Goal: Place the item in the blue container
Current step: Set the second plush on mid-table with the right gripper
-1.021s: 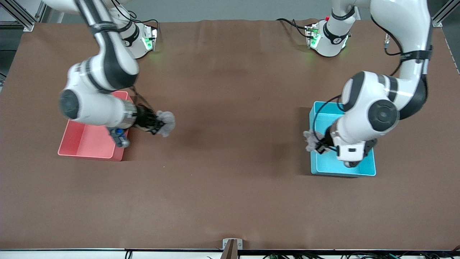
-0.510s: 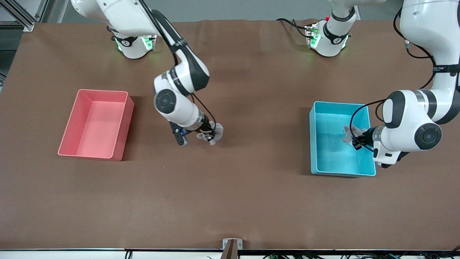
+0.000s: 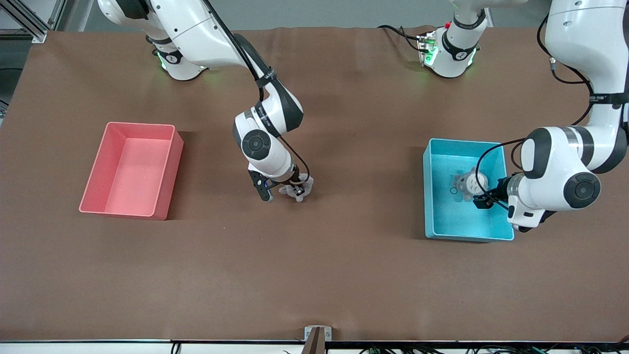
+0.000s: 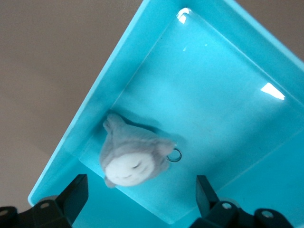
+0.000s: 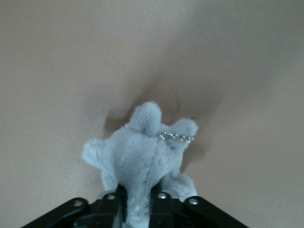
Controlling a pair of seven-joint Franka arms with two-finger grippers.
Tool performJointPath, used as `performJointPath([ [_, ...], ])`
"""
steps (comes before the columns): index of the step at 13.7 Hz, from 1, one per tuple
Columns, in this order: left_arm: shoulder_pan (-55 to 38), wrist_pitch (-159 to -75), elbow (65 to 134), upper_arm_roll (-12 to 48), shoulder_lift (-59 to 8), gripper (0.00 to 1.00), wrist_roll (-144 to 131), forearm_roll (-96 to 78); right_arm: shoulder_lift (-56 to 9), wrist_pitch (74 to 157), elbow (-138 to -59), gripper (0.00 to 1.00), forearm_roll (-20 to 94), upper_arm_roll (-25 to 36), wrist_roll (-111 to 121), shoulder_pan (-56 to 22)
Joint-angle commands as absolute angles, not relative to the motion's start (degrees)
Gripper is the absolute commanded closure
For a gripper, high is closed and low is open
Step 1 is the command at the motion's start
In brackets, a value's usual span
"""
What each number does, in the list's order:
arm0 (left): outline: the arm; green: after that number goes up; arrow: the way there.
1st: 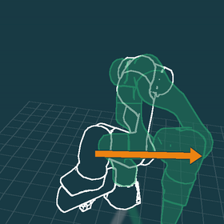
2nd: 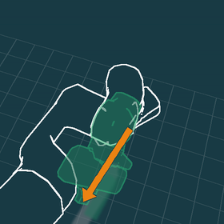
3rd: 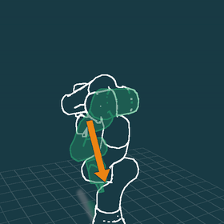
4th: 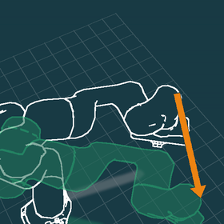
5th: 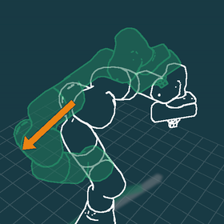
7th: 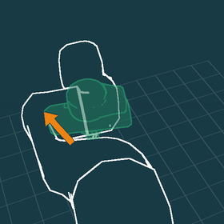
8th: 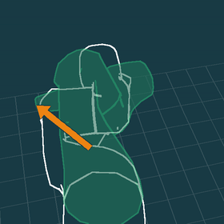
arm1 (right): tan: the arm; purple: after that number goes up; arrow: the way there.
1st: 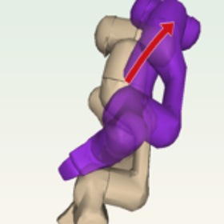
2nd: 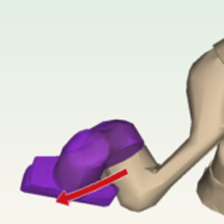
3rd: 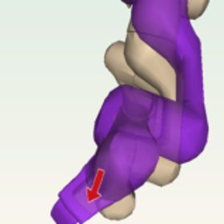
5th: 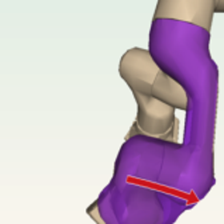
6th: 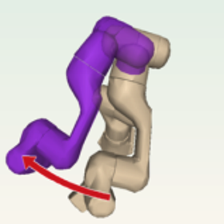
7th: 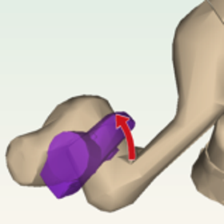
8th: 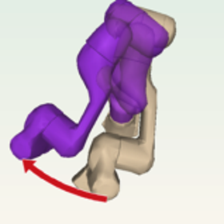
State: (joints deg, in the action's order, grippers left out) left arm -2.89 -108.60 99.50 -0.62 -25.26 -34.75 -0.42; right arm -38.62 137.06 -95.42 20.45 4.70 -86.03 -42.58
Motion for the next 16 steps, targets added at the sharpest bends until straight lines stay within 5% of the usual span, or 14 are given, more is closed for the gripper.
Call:
performJointPath([
  [1,-3.3,-105.7,98.3,1.4,-22.4,0.00,-36.0,0.1,-38.1,136.1,-94.7,0.00,19.2,5.4,-86.8,-42.6],
  [9,-4.2,-103.1,89.9,12.9,-23.7,0.00,-51.5,0.1,-29.8,110.6,-87.8,0.00,15.0,8.6,-74.0,-35.8],
  [16,-15.9,-107.9,87.1,13.6,-28.4,0.00,-67.7,-0.1,-21.5,95.6,-88.7,0.00,10.2,8.6,-42.0,-19.6],
])
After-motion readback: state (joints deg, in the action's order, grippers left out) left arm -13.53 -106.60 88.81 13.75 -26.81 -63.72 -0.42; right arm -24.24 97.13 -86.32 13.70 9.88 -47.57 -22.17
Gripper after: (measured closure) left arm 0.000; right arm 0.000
